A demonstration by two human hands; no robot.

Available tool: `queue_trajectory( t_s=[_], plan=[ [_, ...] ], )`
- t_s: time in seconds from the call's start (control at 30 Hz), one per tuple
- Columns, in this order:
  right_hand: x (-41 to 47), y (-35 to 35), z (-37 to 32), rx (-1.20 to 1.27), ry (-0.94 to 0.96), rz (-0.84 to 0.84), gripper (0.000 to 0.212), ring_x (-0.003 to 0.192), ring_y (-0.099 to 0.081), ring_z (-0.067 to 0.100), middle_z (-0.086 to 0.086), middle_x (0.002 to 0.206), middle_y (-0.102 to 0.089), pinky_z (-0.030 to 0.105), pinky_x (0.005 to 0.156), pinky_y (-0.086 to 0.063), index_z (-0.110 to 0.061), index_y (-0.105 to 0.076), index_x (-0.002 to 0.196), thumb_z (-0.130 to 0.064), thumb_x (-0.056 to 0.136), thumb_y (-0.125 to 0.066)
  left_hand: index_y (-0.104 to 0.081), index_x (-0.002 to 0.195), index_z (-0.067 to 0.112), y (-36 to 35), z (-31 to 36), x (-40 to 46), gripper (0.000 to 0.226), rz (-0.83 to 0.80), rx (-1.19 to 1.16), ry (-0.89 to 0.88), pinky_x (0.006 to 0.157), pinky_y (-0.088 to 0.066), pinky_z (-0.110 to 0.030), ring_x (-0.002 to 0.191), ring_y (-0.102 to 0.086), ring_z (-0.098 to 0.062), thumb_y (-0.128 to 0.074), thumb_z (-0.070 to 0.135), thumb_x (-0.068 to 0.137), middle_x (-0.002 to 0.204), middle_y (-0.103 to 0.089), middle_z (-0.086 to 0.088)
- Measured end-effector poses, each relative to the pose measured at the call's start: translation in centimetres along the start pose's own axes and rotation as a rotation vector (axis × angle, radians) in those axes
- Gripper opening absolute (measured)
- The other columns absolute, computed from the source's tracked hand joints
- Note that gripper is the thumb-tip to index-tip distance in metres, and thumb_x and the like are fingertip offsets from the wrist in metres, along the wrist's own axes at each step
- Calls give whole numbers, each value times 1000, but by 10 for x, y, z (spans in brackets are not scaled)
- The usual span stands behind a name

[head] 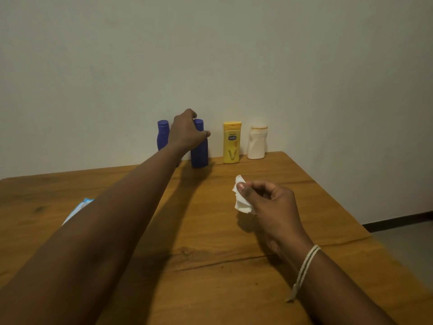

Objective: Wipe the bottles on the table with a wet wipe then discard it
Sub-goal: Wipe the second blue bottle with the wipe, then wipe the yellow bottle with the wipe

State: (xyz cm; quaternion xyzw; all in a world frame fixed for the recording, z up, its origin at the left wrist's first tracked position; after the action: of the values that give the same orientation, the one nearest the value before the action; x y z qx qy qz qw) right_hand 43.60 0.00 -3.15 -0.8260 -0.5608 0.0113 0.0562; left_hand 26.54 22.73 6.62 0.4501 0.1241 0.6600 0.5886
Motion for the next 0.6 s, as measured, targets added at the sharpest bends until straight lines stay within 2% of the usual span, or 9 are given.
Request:
queue_trajectory(
  t_s=[0.13,0.23,0.33,0.43,0.53,0.6],
  plan=[
    [-6,4,-5,13,16,-7,13,79,-71,2,-17,85,-75,30,67,-62,-26,-78,91,-30,79,-79,-56,131,9,7,18,-4,65,130,159,-54,93,-54,-41,121,-54,-27,-80,41,80,132,-60,-9],
    [-8,8,-11,21,44,-14,10,78,-69,-4,-20,83,-75,18,58,-57,-26,-78,90,-29,80,-79,-60,124,10,3,38,-7,53,194,169,-144,94,-49,-37,117,-54,-25,-77,35,80,128,-61,-7],
    [-11,9,-15,39,73,-13,7,77,-69,-5,-18,82,-76,14,56,-54,-26,-78,88,-28,81,-78,-62,122,6,-20,55,-7,46,94,23,-198,84,-46,-26,110,-58,-24,-76,22,82,121,-64,-9],
    [-14,9,-15,17,116,15,6,78,-68,-7,-21,81,-75,11,54,-52,-27,-78,87,-28,81,-78,-56,132,4,-49,59,0,54,-45,-5,-114,78,-49,-27,108,-61,-23,-77,15,83,125,-63,-11],
    [-13,10,-15,17,126,29,6,78,-68,-6,-21,80,-75,12,55,-53,-28,-78,86,-27,80,-79,-53,135,4,-73,59,6,54,-127,-18,-32,72,-49,-26,101,-65,-24,-76,19,88,123,-65,-12],
    [-11,14,-15,12,125,51,6,79,-67,-7,-21,81,-75,12,55,-53,-28,-78,86,-28,80,-79,-54,136,4,-80,58,7,52,-123,-64,15,76,-48,-26,107,-64,-25,-74,22,92,128,-64,-12]
  ],
)
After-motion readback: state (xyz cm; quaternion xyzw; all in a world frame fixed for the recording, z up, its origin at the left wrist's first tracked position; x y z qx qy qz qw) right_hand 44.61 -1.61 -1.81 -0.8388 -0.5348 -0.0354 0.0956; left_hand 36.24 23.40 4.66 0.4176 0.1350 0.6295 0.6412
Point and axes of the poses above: each hand's wrist, its own x-axis towards the middle knuckle, its own y-axis out of the back of the hand, z = x × y, the point moved 8 cm from there along x, towards the middle knuckle
